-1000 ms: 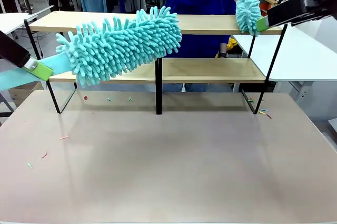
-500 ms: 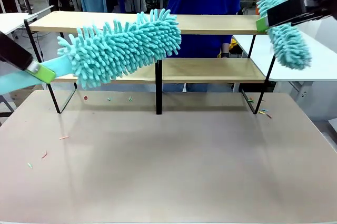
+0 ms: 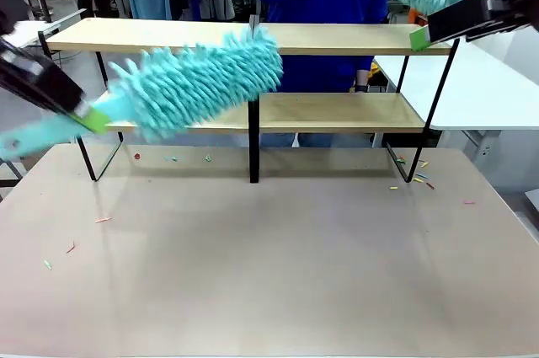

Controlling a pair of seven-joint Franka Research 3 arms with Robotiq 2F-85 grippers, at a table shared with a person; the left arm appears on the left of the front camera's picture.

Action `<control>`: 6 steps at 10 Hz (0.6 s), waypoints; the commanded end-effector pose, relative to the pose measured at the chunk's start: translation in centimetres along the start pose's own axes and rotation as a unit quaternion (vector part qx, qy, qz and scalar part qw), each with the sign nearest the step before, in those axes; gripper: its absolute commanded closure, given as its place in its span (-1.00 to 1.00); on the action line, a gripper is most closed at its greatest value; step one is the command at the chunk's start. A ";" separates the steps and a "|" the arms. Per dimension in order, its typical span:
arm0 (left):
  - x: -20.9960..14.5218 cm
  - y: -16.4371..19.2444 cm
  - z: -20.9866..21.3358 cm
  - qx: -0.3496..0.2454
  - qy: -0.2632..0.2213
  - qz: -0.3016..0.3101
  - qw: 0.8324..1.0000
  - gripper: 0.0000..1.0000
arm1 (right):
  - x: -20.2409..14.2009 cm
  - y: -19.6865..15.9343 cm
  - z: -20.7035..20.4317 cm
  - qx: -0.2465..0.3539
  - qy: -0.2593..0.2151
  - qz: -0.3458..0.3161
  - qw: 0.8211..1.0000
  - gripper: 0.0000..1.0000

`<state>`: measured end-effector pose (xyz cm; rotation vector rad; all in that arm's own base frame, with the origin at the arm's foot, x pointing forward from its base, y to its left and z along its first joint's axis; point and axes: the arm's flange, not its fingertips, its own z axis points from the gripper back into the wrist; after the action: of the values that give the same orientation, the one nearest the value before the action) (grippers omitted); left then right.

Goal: Clean the shelves.
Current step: Clean a randomly selected level of the Shelf with the Duster.

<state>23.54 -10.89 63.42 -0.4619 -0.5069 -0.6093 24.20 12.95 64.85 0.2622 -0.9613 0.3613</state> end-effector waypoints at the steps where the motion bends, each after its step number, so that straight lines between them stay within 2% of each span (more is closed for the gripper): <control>1: 0.8 6.3 5.7 0.028 -0.050 0.031 0.998 0.74 | 0.0 0.1 0.0 -0.003 -0.001 -0.006 1.000 -1.00; 2: -0.1 9.1 8.9 0.000 -0.053 0.015 0.999 0.74 | 0.0 0.1 0.0 -0.003 -0.001 -0.006 1.000 -1.00; 3: -1.1 11.9 12.0 0.013 -0.079 0.041 0.996 0.74 | 0.0 0.1 0.0 -0.003 -0.001 -0.006 1.000 -1.00; 4: -2.7 14.3 16.1 -0.018 -0.140 0.044 0.989 0.74 | 0.0 0.1 0.0 -0.003 -0.001 -0.006 1.000 -1.00; 5: -4.7 15.8 19.7 -0.055 -0.215 0.039 0.974 0.74 | 0.0 0.1 0.0 -0.003 -0.001 -0.006 1.000 -1.00; 6: -7.1 17.4 22.5 -0.066 -0.254 0.047 0.964 0.74 | 0.0 0.1 0.0 -0.003 -0.001 -0.006 1.000 -1.00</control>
<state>23.40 15.98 72.01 -0.6650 -0.8631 -0.3864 24.22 12.94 64.83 0.2624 -0.9607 0.3610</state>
